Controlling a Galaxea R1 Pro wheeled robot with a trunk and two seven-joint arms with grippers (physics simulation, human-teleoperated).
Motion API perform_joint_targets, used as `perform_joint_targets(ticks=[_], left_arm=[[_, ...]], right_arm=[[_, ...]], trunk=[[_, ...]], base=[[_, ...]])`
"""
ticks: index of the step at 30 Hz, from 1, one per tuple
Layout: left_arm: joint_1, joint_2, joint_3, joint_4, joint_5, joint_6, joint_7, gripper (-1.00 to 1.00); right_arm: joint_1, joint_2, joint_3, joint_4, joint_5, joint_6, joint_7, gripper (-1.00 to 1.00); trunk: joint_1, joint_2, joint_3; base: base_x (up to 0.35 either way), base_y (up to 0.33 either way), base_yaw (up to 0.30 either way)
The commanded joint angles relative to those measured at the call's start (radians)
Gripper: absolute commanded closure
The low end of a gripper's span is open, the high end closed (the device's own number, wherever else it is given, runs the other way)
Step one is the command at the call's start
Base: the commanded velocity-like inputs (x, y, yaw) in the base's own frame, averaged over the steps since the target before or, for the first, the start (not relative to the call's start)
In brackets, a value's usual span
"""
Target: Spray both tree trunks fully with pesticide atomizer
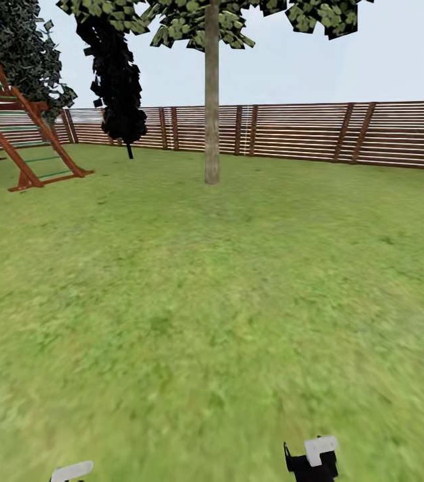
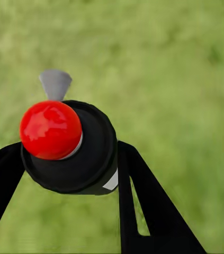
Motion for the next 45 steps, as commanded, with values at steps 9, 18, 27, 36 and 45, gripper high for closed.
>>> perform_joint_targets(ticks=[9, 18, 27, 36, 45], left_arm=[[0.0, 0.0, 0.0, 0.0, 0.0, -0.001, 0.0, 1.0], [0.0, 0.0, 0.0, 0.0, 0.0, -0.001, 0.0, 1.0], [0.001, 0.0, 0.0, 0.0, 0.0, -0.001, 0.0, 1.0], [0.001, 0.0, 0.0, 0.0, -0.001, -0.001, 0.0, 1.0], [0.001, 0.0, 0.0, 0.0, -0.002, -0.001, 0.0, 1.0]], right_arm=[[0.0, -0.002, 0.0, 0.0, 0.0, -0.001, 0.002, -1.0], [0.0, -0.003, 0.0, 0.0, 0.0, -0.001, 0.002, -1.0], [0.0, -0.003, 0.0, 0.0, 0.001, -0.001, 0.002, -1.0], [0.0, -0.003, 0.0, 0.0, 0.001, -0.001, 0.002, -1.0], [0.0, -0.003, -0.001, 0.0, 0.0, -0.001, 0.002, -1.0]], trunk=[[0.0, 0.0, 0.0], [0.0, 0.0, 0.0], [0.0, 0.0, 0.0], [0.0, 0.0, 0.0], [0.0, 0.0, 0.0]], base=[[0.34, 0.0, 0.0], [0.34, 0.0, 0.0], [0.34, 0.0, 0.0], [0.34, 0.0, 0.0], [0.34, 0.0, 0.0]])
